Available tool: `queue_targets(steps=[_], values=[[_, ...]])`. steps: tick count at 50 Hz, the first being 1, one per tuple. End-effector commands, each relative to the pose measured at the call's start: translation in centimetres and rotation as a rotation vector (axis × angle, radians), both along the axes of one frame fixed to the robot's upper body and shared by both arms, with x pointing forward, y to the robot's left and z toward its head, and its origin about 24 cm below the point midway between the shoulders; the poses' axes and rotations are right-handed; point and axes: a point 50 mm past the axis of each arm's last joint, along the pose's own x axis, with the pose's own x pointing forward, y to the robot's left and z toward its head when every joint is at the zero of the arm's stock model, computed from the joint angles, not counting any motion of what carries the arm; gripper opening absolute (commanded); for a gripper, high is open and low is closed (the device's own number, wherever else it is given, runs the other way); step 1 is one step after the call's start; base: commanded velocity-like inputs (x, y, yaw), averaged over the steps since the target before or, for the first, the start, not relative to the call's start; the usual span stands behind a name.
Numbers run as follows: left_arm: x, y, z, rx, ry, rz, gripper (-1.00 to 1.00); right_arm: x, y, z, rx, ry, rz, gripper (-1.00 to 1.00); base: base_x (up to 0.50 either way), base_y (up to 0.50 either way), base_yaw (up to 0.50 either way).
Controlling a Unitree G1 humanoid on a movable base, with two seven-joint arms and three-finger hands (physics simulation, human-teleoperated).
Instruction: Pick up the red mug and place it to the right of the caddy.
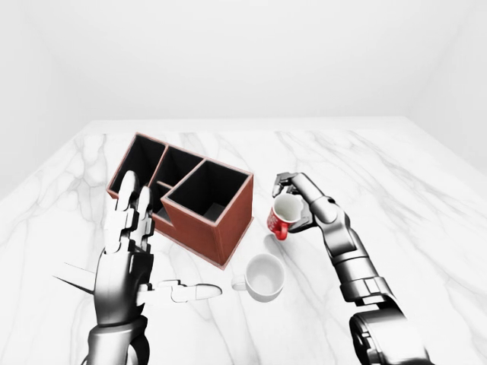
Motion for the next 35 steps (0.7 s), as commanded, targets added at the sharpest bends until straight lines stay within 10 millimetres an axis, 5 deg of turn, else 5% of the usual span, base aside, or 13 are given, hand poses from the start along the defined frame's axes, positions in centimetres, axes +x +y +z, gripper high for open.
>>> queue_targets(steps=[1, 35], values=[[0.0, 0.1, 0.0, -0.001, 0.001, 0.002, 1.0, 0.1, 0.8, 0.0, 0.019, -0.012, 0.001, -1.0, 0.0, 0.0, 0.0], [0.0, 0.1, -0.1, -0.002, 0.003, 0.0, 1.0, 0.1, 2.4, -2.1, 0.038, 0.053, -0.016, -1.0, 0.0, 0.0, 0.0]])
